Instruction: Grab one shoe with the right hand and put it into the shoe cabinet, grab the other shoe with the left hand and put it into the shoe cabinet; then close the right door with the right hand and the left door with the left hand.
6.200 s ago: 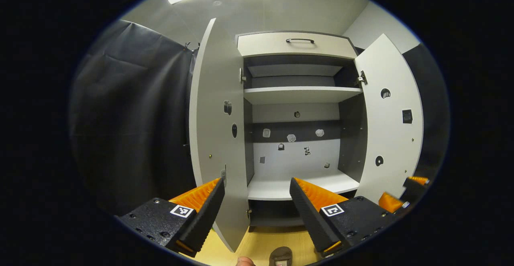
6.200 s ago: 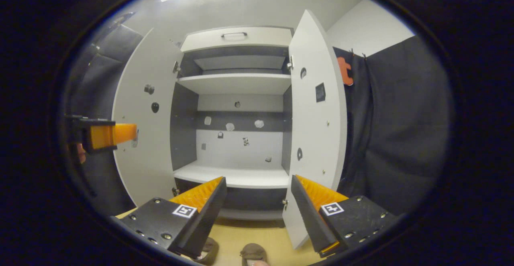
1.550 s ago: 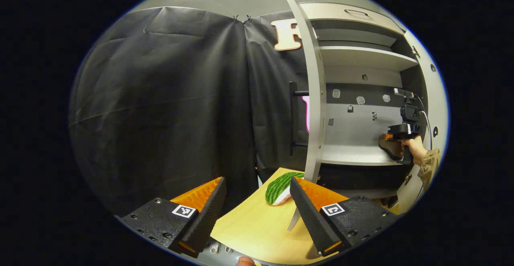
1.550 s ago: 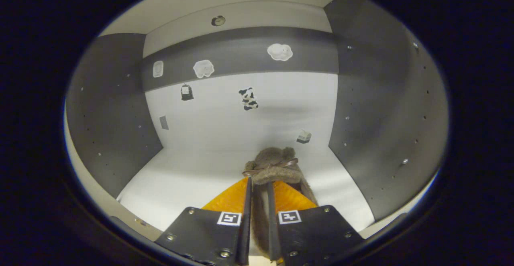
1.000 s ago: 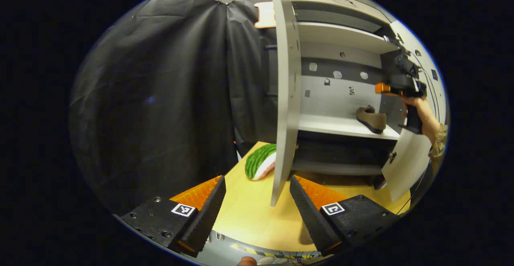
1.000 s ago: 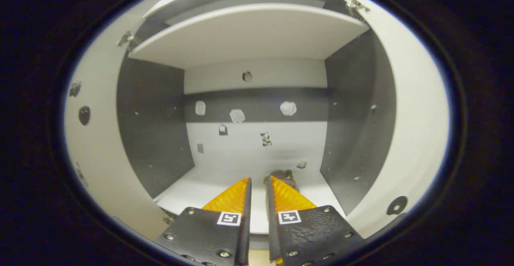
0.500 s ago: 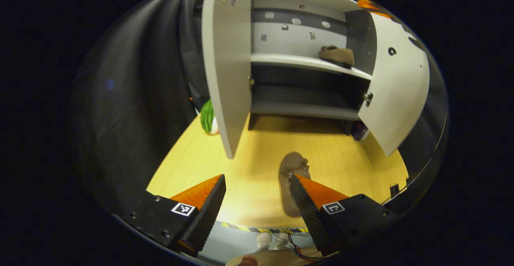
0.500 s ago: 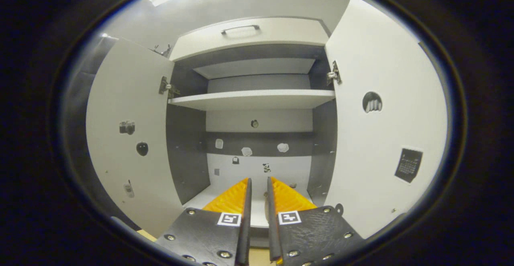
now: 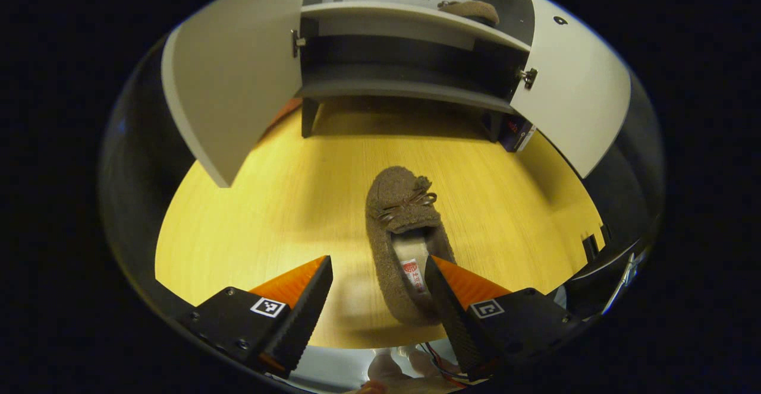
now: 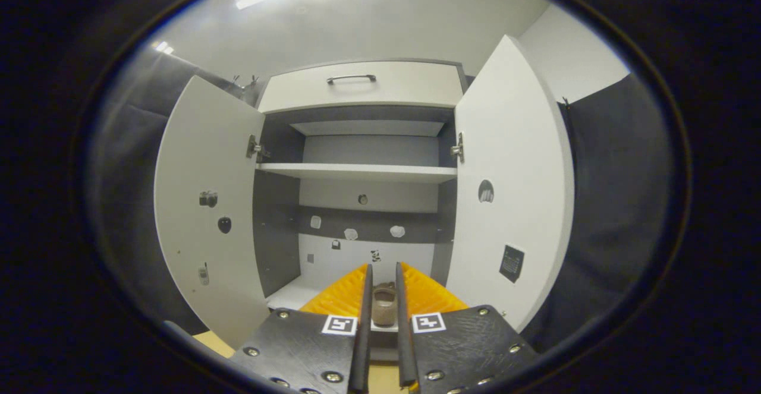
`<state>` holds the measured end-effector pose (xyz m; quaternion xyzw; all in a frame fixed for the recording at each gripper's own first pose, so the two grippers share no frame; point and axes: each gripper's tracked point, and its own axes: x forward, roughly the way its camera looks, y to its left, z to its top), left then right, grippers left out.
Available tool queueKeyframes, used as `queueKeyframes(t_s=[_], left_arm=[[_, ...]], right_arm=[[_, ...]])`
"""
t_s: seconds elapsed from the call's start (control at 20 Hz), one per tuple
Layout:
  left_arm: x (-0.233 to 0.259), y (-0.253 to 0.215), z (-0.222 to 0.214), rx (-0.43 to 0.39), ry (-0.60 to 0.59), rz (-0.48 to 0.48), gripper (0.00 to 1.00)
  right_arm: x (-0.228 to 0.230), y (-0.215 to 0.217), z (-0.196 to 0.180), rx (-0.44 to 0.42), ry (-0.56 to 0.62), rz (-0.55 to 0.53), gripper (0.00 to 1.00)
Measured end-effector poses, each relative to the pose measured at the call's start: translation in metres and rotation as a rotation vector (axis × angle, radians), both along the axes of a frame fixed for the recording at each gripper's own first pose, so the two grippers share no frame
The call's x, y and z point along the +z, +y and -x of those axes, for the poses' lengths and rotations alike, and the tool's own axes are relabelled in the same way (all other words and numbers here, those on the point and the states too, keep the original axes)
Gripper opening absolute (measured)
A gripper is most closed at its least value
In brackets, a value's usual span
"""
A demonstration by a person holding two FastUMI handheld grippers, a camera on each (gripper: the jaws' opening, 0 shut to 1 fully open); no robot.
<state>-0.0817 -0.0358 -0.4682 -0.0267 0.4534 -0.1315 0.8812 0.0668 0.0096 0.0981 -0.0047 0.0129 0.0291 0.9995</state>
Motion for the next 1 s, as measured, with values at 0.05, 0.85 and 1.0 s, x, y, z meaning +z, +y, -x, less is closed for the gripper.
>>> queueKeyframes(t_s=[0.05, 0.85, 1.0], left_arm=[[-0.008, -0.004, -0.004, -0.001, 0.016, 0.003, 0.97], [-0.045, -0.005, -0.066, 0.024, 0.026, -0.079, 0.03], [-0.017, -0.008, -0.08, 0.042, -0.013, -0.05, 0.02]], right_arm=[[0.002, -0.008, 0.004, -0.018, -0.003, 0.009, 0.19], [0.016, -0.1, 0.049, -0.236, 0.0, 0.138, 0.19], [0.019, -0.094, 0.051, -0.209, -0.008, 0.112, 0.19]])
